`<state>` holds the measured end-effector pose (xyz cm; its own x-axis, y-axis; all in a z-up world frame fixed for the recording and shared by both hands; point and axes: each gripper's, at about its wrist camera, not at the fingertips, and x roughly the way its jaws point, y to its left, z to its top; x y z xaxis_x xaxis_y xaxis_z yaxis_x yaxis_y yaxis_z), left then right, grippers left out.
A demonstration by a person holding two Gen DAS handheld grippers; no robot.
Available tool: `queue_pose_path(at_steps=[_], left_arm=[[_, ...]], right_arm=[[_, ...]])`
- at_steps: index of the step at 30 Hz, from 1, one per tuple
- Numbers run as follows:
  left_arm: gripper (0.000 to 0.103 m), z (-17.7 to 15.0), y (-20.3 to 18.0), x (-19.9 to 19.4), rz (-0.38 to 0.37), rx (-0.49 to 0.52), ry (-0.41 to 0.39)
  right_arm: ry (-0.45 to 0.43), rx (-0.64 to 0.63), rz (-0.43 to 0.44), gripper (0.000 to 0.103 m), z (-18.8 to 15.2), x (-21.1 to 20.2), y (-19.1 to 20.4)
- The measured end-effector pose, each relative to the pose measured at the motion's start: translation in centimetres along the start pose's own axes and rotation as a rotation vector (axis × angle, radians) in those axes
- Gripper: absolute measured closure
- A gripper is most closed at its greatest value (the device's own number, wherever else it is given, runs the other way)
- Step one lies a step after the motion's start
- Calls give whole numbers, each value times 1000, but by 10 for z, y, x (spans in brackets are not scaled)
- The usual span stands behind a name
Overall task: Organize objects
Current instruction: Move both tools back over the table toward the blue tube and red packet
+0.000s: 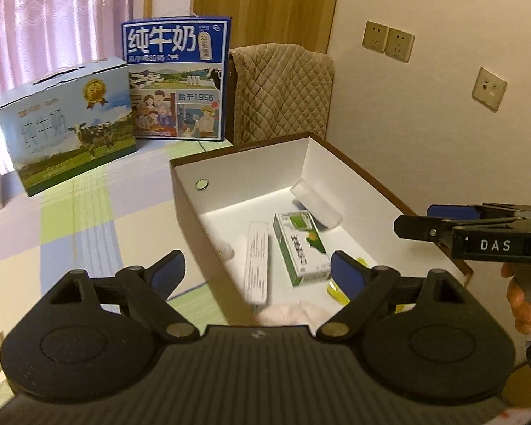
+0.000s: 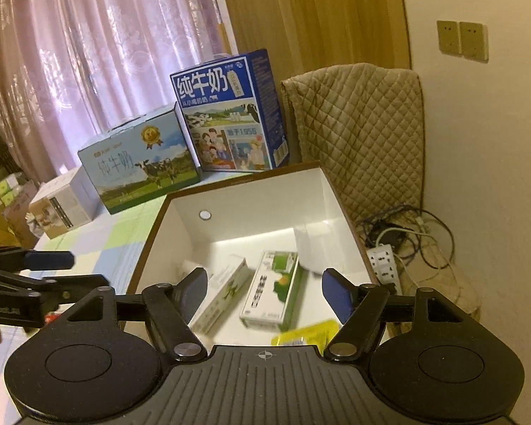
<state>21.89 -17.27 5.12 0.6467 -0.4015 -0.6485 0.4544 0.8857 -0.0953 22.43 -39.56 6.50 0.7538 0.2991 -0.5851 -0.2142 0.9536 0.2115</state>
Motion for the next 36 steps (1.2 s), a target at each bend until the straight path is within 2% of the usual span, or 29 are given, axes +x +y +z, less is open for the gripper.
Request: queue_pose_path(at_steps=[7, 17, 27, 31, 36], left_arm=[[16, -31, 19, -47, 23, -33, -10], [16, -73, 49, -97, 79, -95, -6], [16, -99, 88, -120, 142, -170, 5], [16, -106, 103, -121, 208, -160, 14], [13, -111, 121, -120, 246, -179, 13]], right_arm=[[6, 27, 7, 34, -28, -21, 35], [-3, 29, 43, 34, -49, -34, 90], [20, -4, 110, 34, -64, -26, 142], [32, -38, 145, 34, -69, -12, 166], [51, -68, 170, 34, -72, 16, 192]])
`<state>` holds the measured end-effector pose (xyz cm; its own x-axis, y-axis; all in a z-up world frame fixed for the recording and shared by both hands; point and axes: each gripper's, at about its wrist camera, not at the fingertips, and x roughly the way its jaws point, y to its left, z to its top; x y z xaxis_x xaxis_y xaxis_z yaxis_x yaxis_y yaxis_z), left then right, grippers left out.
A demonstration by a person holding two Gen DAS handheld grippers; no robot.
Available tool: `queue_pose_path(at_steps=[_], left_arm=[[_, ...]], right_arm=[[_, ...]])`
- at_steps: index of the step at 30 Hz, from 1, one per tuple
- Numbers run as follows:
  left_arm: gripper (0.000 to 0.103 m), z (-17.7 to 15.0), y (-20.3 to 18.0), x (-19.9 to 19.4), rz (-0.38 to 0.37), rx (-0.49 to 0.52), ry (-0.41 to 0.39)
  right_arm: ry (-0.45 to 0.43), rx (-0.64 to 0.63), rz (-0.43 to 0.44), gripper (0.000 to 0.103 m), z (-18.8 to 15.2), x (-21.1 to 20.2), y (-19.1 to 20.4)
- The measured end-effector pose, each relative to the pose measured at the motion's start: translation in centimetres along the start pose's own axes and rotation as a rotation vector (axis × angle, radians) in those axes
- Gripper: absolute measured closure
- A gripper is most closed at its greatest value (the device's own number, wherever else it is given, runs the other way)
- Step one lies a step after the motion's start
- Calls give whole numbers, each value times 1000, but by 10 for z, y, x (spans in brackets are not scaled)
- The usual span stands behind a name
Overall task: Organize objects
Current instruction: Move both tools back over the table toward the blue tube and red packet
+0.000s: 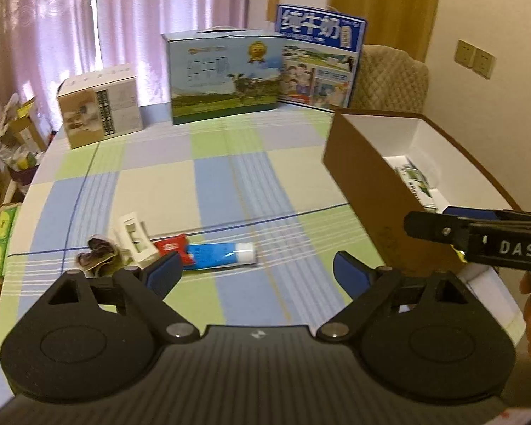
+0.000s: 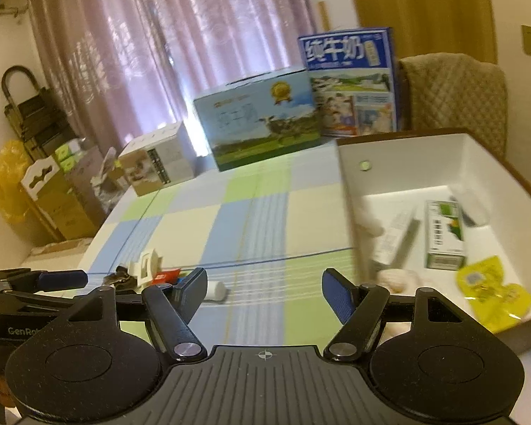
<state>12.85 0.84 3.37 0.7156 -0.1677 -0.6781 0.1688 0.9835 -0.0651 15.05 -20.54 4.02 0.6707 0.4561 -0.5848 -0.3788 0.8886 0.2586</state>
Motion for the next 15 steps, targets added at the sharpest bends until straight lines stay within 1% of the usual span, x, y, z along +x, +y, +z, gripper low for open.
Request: queue_pose_path(at_steps=[3, 8, 15], left_arm=[[12, -1, 8, 5, 18, -10, 5], [12, -3, 24, 10, 37, -41, 7], [12, -7, 52, 17, 92, -124, 16]], right_arm=[[10, -6, 4, 34, 2, 19, 6], [25, -9, 12, 34, 0, 37, 10], [63, -41, 17, 34, -7, 55, 16]])
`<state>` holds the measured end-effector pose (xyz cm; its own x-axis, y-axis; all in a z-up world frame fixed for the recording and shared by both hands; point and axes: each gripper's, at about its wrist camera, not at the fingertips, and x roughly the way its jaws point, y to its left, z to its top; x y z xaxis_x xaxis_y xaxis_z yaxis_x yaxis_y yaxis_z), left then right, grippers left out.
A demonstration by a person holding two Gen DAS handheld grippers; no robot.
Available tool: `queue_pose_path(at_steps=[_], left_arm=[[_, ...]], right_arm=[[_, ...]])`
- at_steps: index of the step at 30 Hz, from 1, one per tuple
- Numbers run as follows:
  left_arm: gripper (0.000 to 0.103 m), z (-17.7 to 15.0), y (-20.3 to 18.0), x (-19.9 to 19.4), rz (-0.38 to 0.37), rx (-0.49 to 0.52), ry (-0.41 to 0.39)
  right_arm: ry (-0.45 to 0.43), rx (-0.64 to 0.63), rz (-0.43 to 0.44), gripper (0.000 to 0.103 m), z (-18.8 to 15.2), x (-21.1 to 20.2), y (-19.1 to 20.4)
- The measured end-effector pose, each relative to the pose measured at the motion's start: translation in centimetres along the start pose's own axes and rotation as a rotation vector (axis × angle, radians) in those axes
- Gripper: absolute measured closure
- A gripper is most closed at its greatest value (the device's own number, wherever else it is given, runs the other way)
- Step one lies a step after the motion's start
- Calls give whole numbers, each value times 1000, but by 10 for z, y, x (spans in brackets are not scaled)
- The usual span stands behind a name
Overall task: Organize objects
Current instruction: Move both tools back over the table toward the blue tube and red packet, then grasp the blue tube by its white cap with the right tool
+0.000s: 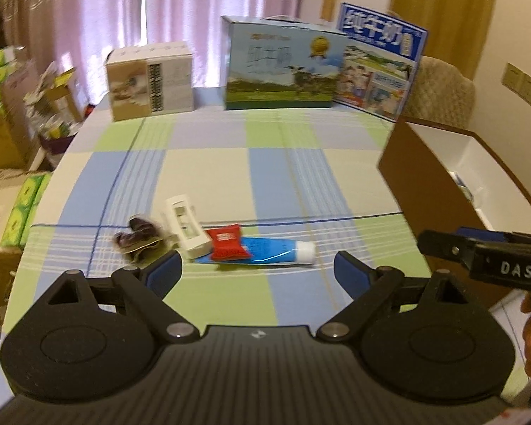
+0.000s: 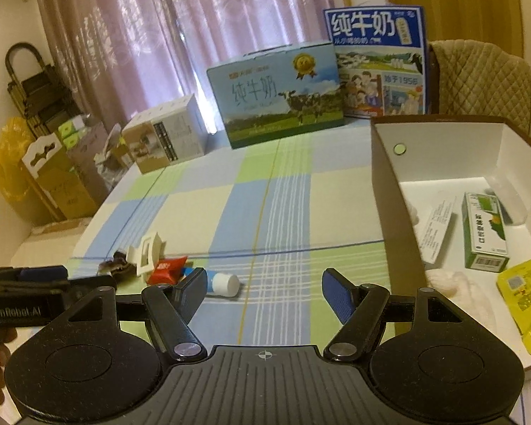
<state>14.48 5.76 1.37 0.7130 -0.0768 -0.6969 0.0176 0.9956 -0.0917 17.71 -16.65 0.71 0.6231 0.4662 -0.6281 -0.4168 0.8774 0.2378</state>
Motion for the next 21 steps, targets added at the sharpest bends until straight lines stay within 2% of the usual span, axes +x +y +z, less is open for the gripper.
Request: queue_pose_path(at_steps=[6, 13, 21], left_arm=[[12, -4, 21, 9, 43, -40, 20], [12, -10, 49, 21, 111, -85, 55], [12, -13, 79, 36, 168, -182, 100]], right_arm=[[30, -59, 32, 34, -3, 23, 16], [77, -150, 75, 34, -10, 70, 38], [131, -328, 85, 34, -23, 128, 52]])
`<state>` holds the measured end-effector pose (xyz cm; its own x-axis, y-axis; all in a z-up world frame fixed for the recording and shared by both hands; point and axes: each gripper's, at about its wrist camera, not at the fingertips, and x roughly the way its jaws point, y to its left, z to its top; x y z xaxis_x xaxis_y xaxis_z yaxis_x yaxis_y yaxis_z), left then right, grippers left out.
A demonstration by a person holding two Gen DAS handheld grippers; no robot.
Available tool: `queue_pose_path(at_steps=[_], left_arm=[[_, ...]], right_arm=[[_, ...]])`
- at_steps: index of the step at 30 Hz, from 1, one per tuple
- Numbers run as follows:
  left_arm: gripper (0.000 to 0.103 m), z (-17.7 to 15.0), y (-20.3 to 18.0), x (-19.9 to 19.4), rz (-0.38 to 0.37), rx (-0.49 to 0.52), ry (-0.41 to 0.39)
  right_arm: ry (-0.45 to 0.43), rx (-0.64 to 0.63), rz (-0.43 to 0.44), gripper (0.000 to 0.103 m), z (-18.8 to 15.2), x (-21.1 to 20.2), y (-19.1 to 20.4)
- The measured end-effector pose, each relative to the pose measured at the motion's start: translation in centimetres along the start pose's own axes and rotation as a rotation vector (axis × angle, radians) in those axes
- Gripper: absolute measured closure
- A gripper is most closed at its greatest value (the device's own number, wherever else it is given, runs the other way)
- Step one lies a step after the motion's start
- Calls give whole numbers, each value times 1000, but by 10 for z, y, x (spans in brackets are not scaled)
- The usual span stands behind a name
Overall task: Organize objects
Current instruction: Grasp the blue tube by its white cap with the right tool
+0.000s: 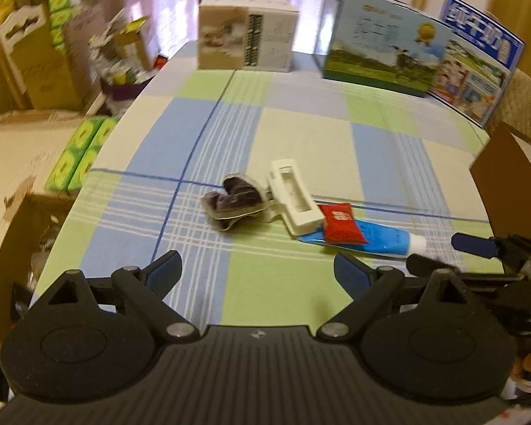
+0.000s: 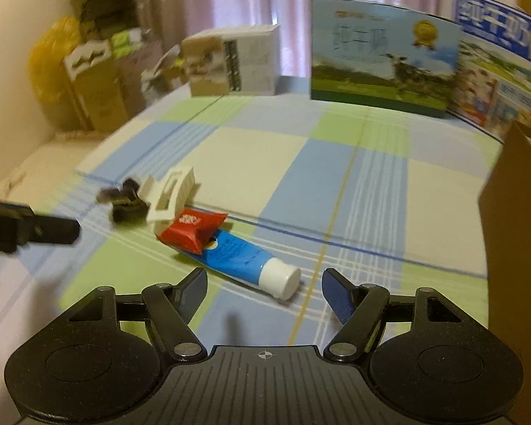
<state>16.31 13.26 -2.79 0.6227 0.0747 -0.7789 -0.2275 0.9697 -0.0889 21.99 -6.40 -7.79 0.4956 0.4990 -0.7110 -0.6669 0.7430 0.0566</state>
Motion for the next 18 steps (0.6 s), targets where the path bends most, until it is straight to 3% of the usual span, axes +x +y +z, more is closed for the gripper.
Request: queue_pose_path(at_steps=[15, 18], left_arm=[[12, 5, 18, 19, 67, -78, 41], [12, 5, 17, 21, 72, -71, 44]], right_arm=[[32, -133, 102, 35, -2, 55, -5], [30, -170, 126, 55, -4, 51, -6]])
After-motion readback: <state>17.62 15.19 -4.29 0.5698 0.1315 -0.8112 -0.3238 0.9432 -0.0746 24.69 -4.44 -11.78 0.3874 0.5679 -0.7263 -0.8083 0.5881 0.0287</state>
